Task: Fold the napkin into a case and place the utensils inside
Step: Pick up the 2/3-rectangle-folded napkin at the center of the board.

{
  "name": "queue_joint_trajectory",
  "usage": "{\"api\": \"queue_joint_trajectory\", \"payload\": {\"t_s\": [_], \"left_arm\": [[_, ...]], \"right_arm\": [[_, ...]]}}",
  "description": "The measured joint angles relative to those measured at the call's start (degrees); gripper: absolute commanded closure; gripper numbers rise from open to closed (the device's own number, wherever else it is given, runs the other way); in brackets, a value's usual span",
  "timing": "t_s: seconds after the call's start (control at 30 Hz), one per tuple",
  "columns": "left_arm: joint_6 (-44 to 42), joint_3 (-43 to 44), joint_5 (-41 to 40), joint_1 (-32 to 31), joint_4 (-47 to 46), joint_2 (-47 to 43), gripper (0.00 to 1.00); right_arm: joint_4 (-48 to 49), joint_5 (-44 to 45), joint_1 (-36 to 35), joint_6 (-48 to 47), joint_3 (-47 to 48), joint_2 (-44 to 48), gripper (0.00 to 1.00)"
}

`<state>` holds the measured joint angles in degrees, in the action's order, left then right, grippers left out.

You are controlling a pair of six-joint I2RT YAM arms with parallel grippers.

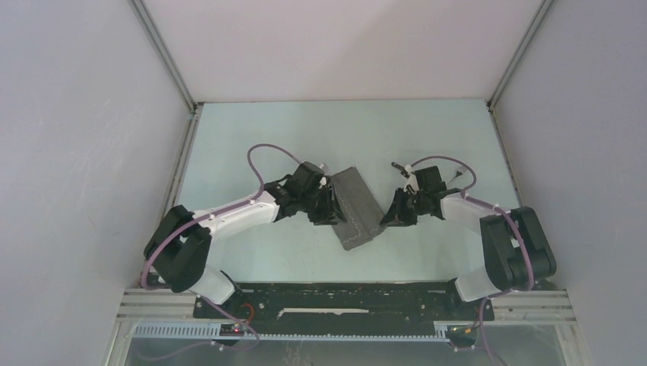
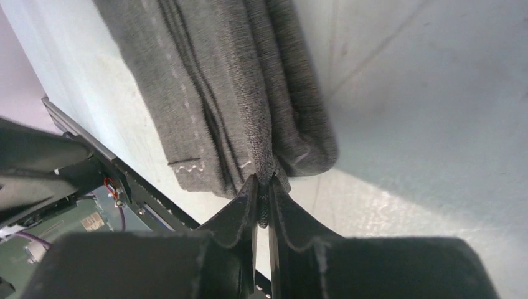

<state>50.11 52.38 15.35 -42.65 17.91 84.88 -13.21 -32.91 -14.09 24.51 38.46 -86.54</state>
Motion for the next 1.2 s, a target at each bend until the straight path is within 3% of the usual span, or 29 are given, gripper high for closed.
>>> {"api": "queue_joint_trajectory", "payload": {"t_s": [0.07,0.23,0.33,0.43,0.5,0.67,0.83,1.07,1.2], "left_arm": [[0.8,1.0,0.0,0.0,-0.1,1.5,0.59],[1.6,1.6,0.0,0.0,-0.2,2.8,0.51],[1.9,2.9,0.1,0.0,-0.2,3.9,0.48],[2.0,4.3,0.1,-0.1,-0.2,5.0,0.47],[1.9,5.1,0.1,-0.4,-0.2,5.4,0.47],[0.2,8.2,-2.5,-3.7,1.1,6.5,0.30],[-0.7,20.7,-13.7,-13.5,8.7,13.6,0.32],[1.0,48.2,-29.1,-24.5,26.4,34.5,0.36],[3.1,51.4,-32.4,-25.7,32.2,39.2,0.39]], "right_arm": [[0.5,0.1,-0.9,0.6,-0.8,1.9,0.95],[4.1,1.2,-3.9,6.5,-5.2,6.9,0.95],[6.9,1.9,-7.4,10.8,-8.1,9.0,0.74],[8.3,2.4,-8.1,12.9,-9.1,10.2,0.61],[8.4,2.2,-5.6,12.6,-9.0,10.3,0.49],[6.3,1.0,1.8,10.0,-8.7,10.3,0.31],[1.5,1.4,9.0,8.3,-8.7,14.1,0.25],[-2.1,3.0,16.1,7.5,-8.3,18.2,0.23],[-4.3,3.8,19.0,6.0,-8.2,20.9,0.20]]}}
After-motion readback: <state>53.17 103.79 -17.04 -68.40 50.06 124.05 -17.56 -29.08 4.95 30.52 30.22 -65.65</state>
